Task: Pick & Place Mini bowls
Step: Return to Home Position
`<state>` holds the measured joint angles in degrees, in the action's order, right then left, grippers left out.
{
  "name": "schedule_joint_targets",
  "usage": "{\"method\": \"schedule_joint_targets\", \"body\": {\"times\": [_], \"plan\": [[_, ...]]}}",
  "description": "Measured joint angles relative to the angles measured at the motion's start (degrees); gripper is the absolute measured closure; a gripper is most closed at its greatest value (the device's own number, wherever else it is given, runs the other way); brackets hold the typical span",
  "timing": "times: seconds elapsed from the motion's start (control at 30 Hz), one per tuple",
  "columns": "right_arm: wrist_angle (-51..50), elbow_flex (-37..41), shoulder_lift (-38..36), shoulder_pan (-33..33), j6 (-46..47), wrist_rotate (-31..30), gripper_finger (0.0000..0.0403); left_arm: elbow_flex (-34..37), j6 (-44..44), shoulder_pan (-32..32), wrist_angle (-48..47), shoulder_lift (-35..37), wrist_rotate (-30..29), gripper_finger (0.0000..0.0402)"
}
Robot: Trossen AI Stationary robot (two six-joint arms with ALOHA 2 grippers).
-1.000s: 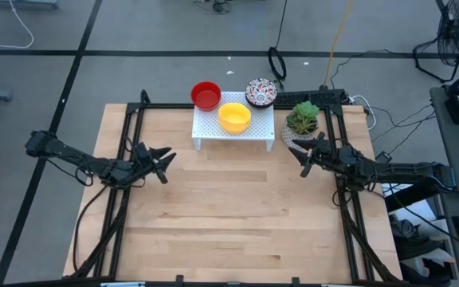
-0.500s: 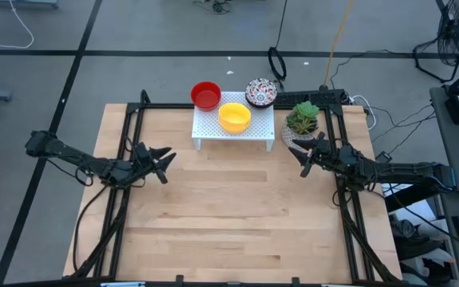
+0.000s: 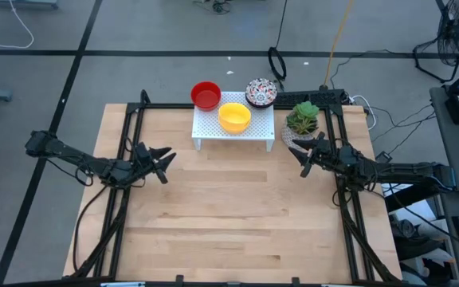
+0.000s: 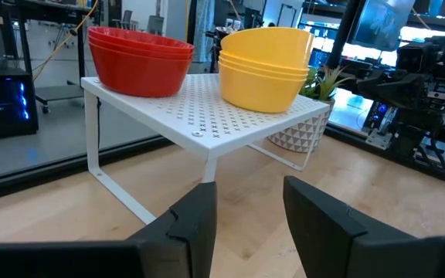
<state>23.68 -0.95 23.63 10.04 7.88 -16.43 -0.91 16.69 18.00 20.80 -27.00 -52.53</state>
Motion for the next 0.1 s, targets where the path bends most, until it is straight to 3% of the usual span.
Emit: {"method": "schedule_joint_targets", "body": {"times": [0.1], "plan": [[0.00,0.00,-0.02,0.00,0.00,0.00,0.0247,0.00,0.00,0.00,0.00,0.02,0.00,0.0250]]}}
